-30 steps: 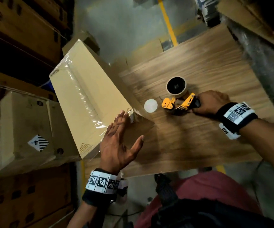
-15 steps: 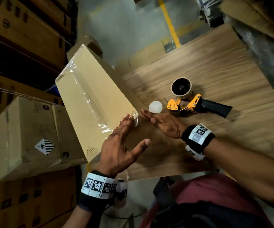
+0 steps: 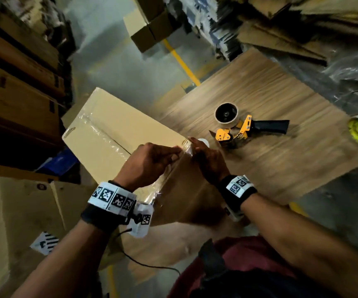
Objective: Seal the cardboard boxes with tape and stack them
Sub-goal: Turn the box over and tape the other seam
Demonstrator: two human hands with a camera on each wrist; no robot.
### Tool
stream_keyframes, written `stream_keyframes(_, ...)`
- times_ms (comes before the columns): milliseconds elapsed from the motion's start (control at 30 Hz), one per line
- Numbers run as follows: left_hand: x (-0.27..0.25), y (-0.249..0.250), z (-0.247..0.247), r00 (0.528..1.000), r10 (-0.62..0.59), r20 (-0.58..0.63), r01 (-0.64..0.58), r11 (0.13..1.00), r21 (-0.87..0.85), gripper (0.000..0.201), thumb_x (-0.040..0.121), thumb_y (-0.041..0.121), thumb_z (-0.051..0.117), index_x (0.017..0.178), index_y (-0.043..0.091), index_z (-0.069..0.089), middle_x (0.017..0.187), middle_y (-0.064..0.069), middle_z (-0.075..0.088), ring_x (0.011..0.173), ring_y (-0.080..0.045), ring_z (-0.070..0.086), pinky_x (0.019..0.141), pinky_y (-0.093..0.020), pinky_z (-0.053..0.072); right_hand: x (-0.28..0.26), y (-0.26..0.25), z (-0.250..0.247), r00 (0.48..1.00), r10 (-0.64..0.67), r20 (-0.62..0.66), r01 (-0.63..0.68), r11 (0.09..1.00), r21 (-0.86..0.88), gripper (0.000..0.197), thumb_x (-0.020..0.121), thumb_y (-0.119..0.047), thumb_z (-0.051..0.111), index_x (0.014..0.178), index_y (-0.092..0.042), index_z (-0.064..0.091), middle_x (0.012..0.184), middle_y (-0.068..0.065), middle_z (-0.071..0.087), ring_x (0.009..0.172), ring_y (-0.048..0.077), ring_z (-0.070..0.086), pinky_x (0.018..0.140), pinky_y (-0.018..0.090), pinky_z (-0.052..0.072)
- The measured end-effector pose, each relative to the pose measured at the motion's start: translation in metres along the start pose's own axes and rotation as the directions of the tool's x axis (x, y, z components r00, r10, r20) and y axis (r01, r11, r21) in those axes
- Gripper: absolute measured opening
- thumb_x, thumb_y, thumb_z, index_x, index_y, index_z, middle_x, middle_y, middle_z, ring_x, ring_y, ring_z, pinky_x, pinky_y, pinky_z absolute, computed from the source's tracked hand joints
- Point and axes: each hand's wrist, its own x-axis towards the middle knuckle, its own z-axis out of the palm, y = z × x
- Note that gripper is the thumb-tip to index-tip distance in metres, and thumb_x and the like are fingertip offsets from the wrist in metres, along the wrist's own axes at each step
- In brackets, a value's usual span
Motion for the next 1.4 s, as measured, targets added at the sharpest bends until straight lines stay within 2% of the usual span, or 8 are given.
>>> stream_keyframes(133,0.002,-0.006,0.000,0.992,0.128,0.021,-0.129,0.987,0.097,0.026,0.104,0.029,0.065,0.127,0.030,0.075,0.114,0.010,0.078,0.092,-0.009,0.074,0.081,-0.036,0.057,-0.007,0.005,0.005,0.999,-0.032,0.038,0.037,0.988,-0.148,0.049,0.106,-0.021,0.050,0.154,-0.015,0.045,0.146,0.012,0.059,0.110,0.036,0.070,0.087,0.044,0.060)
stream_keyframes(300,0.002,-0.015,-0.002,0.989,0.144,0.019,-0.144,0.990,-0.004,0.025,0.102,0.026,0.069,0.125,0.026,0.076,0.115,0.016,0.076,0.093,0.000,0.072,0.084,-0.033,0.058,-0.015,-0.013,-0.013,0.933,0.353,-0.068,-0.313,0.890,0.331,0.092,0.088,-0.083,0.040,0.145,-0.013,0.055,0.141,0.002,0.063,0.123,0.006,0.061,0.105,0.025,0.049)
stream_keyframes(367,0.003,-0.017,-0.001,0.991,0.133,0.004,-0.133,0.990,-0.053,0.024,0.099,0.027,0.073,0.122,0.025,0.078,0.118,0.015,0.075,0.107,-0.001,0.071,0.093,-0.037,0.059,-0.008,-0.015,-0.008,0.892,0.435,-0.125,-0.352,0.841,0.411,0.083,0.092,-0.079,0.040,0.143,-0.015,0.056,0.140,0.005,0.064,0.127,0.009,0.061,0.109,0.032,0.048)
stream_keyframes(500,0.005,-0.022,0.004,0.991,0.122,-0.058,-0.127,0.987,-0.094,0.020,0.096,0.029,0.076,0.115,0.028,0.080,0.109,0.014,0.078,0.101,-0.004,0.074,0.091,-0.042,0.060,-0.014,-0.024,0.003,0.946,0.308,-0.102,-0.297,0.949,0.109,0.073,0.097,-0.070,0.034,0.147,-0.022,0.056,0.146,0.002,0.061,0.129,0.004,0.054,0.106,0.019,0.043)
stream_keyframes(633,0.001,-0.020,0.008,0.991,0.120,-0.064,-0.125,0.990,-0.071,0.021,0.099,0.027,0.071,0.118,0.029,0.079,0.103,0.010,0.080,0.099,-0.009,0.075,0.092,-0.042,0.060,-0.023,-0.018,-0.015,0.943,0.331,-0.023,-0.329,0.927,-0.180,0.086,0.086,-0.089,0.025,0.151,-0.036,0.047,0.151,0.004,0.056,0.132,0.029,0.058,0.102,0.047,0.051)
stream_keyframes(800,-0.001,-0.018,0.008,0.990,0.118,-0.081,-0.123,0.990,-0.070,0.021,0.099,0.027,0.070,0.118,0.030,0.079,0.108,0.011,0.079,0.104,-0.004,0.072,0.095,-0.037,0.058,-0.003,-0.066,-0.045,0.951,0.276,-0.136,-0.255,0.954,0.156,0.072,0.094,-0.076,0.039,0.132,-0.023,0.068,0.129,-0.005,0.072,0.119,0.007,0.066,0.100,0.034,0.055)
stream_keyframes(1067,-0.002,-0.019,0.009,0.994,0.069,-0.085,-0.080,0.989,-0.124,0.021,0.100,0.026,0.071,0.119,0.027,0.079,0.098,0.010,0.081,0.094,-0.005,0.074,0.086,-0.030,0.056,0.038,-0.067,-0.069,0.947,0.270,0.174,-0.311,0.905,0.289,0.033,0.082,-0.021,0.087,0.111,-0.007,0.079,0.107,0.001,0.078,0.095,0.003,0.073,0.078,0.019,0.057)
stream_keyframes(1400,-0.004,-0.019,0.011,0.992,0.074,-0.103,-0.084,0.991,-0.102,0.023,0.100,0.027,0.071,0.122,0.023,0.078,0.101,0.009,0.080,0.099,-0.004,0.073,0.092,-0.036,0.059,0.028,-0.044,-0.062,0.966,0.199,0.167,-0.230,0.955,0.190,0.025,0.075,-0.044,0.087,0.090,-0.025,0.083,0.090,-0.008,0.079,0.090,0.014,0.075,0.083,0.050,0.060)
